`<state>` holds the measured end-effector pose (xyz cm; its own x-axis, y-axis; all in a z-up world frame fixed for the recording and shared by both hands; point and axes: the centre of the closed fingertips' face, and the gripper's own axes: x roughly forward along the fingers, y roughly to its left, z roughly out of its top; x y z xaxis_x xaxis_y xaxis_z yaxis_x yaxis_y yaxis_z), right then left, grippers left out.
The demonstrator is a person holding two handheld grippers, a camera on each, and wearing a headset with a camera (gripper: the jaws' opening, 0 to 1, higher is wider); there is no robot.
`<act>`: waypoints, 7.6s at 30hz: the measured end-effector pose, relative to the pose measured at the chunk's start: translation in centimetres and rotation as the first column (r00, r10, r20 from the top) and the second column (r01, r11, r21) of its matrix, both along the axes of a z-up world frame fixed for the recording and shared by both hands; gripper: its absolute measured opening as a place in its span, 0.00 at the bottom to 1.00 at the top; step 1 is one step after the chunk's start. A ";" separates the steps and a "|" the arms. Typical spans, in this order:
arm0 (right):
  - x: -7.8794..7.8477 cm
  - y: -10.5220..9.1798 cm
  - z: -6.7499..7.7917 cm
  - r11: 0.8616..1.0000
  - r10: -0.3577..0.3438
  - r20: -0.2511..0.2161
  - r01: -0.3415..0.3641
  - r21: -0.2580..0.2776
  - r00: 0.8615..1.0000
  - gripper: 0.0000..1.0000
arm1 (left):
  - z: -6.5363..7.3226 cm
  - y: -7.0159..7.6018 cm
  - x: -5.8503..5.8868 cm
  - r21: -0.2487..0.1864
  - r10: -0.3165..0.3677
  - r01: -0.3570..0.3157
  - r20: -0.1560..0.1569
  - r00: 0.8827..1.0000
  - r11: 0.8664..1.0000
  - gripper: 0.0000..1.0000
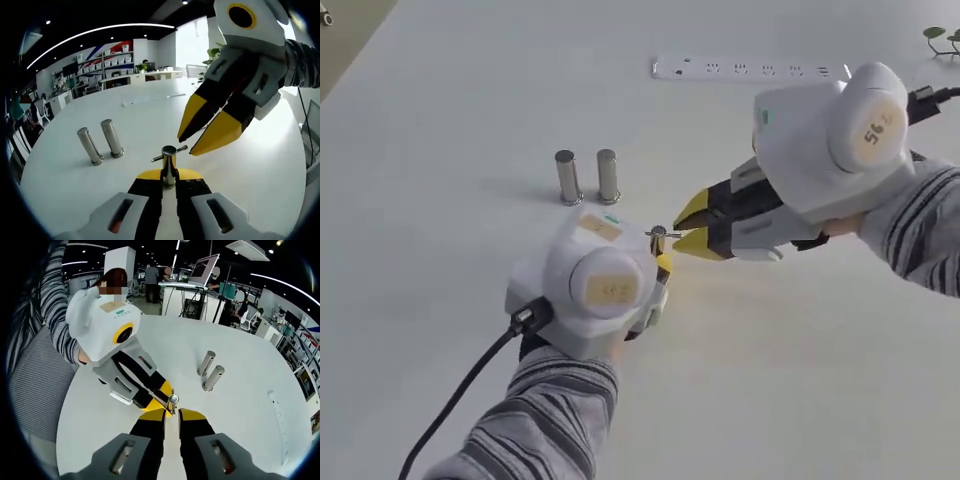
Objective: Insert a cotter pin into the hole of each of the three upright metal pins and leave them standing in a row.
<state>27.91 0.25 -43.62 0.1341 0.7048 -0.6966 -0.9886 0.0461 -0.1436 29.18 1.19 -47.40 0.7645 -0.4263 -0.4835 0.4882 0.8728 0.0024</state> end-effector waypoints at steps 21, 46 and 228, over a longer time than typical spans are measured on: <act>0.3 -0.2 -0.4 0.999 -0.047 -0.011 0.047 -0.007 0.999 0.00 | 0.0 0.0 0.0 0.000 0.004 -0.004 0.003 1.000 1.000 0.05; 0.2 0.7 -0.2 0.997 -0.072 -0.025 0.072 0.013 0.997 0.03 | -0.1 -0.2 0.1 -0.004 0.012 -0.012 0.001 1.000 1.000 0.05; 2.2 2.4 -0.8 0.889 -0.377 -0.133 0.398 0.224 0.917 0.08 | 6.3 8.7 -6.0 -0.073 -0.012 0.015 0.047 0.999 0.997 0.99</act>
<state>30.08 2.61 -44.43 0.3801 0.7565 -0.5322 -0.8927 0.4507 0.0031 23.16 9.89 -41.11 0.7794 -0.4698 -0.4146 0.5010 0.8646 -0.0380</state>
